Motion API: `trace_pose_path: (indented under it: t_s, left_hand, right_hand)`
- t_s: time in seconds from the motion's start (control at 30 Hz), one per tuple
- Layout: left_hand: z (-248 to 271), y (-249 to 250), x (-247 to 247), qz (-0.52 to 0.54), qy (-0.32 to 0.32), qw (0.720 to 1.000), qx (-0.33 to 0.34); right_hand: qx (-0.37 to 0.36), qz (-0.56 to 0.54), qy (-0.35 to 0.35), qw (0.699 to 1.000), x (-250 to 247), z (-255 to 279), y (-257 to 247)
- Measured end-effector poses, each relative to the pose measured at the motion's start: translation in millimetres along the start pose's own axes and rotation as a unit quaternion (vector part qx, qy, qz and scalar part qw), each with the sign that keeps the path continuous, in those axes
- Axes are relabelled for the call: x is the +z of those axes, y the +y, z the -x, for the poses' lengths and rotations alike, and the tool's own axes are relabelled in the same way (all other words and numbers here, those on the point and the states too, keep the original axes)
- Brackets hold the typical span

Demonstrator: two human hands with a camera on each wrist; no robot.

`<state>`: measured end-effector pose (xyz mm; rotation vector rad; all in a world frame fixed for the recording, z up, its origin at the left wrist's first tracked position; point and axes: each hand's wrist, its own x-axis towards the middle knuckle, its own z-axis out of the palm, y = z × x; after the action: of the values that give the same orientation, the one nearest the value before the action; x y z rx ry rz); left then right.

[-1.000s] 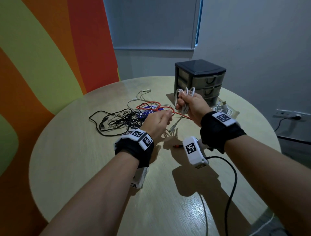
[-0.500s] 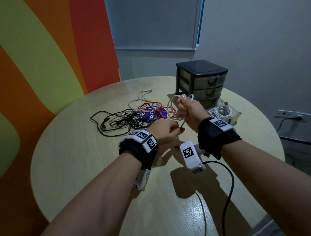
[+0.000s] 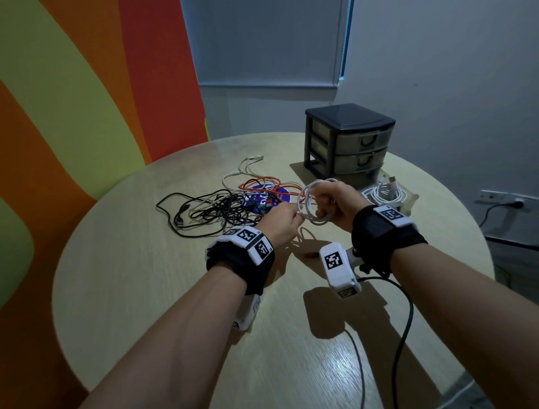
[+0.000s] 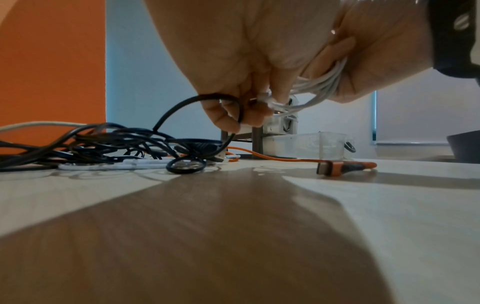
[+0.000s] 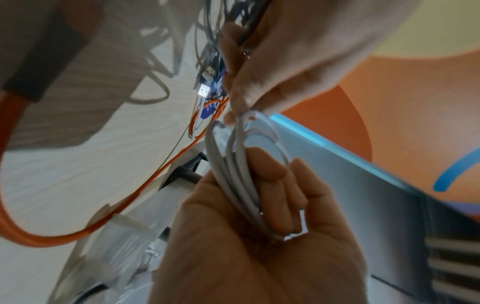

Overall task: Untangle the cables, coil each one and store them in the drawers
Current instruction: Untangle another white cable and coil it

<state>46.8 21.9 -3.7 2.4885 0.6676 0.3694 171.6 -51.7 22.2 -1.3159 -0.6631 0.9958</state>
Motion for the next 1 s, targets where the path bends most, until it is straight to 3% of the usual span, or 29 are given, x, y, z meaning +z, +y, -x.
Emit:
trace_pose_path:
  t_s: [0.13,0.3,0.4,0.5,0.6,0.83,1.0]
  left_hand:
    - [4,4,-3,0.051,-0.020,0.999,-0.002]
    - [7,9,-5,0.113,-0.032,0.992,-0.035]
    - [6,8,-5,0.084,-0.022,0.995,-0.058]
    - [6,6,-2,0.063,-0.028,0.995,-0.070]
    - [5,4,-2,0.044,-0.008,0.996,-0.071]
    - [2,4,-2,0.001,0.079,0.995,-0.067]
    - [2,5,-4,-0.014,0.106,0.991,-0.083]
  right_hand:
    - [0.024,0.034,-0.011,0.999,15,4,0]
    - [0.038,0.021,-0.111,0.993,16,13,-9]
    - [0.060,0.066,-0.181,0.979,12,14,-10]
    - [0.078,0.085,-0.195,0.974,11,13,-5]
    - [0.066,0.091,-0.173,0.978,10,11,-1]
    - [0.021,0.057,0.035,0.998,13,4,8]
    - [0.046,-0.023,0.027,0.998,8,-1,12]
